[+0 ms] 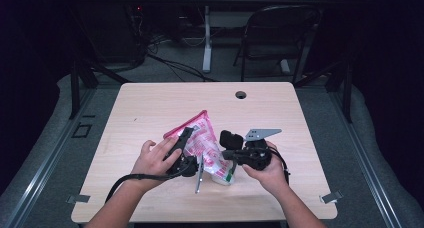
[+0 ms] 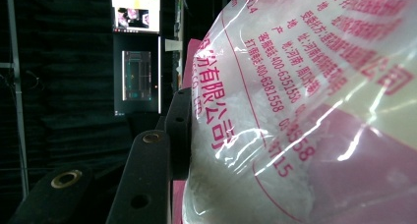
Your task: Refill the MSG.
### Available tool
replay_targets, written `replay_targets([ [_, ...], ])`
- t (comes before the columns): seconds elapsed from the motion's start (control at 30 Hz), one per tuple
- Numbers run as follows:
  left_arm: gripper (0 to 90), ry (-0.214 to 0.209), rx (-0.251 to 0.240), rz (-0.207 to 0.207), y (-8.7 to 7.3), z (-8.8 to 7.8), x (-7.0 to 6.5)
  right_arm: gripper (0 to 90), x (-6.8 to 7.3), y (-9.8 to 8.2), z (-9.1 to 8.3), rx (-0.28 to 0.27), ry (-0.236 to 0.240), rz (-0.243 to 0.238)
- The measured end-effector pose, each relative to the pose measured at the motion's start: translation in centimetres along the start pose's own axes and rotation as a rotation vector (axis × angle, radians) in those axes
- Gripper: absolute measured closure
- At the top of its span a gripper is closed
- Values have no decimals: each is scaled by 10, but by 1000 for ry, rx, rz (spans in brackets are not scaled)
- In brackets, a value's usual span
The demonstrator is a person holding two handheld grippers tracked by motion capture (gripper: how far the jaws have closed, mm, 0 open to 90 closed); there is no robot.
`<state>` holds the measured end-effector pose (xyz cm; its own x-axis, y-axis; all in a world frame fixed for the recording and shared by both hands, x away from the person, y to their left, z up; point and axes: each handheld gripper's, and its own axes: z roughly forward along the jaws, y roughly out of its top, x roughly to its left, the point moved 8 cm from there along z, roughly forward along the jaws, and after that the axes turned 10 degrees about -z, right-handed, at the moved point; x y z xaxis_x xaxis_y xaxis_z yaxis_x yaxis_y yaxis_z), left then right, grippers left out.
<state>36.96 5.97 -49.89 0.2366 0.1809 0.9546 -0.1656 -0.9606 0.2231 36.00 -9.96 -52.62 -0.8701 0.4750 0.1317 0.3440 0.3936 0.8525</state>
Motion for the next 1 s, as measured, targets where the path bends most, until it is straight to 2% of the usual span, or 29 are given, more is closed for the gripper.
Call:
replay_targets([
  [1.0,645,1,-2,1,1,0,1,900,0,0,-1,-2,1,-1],
])
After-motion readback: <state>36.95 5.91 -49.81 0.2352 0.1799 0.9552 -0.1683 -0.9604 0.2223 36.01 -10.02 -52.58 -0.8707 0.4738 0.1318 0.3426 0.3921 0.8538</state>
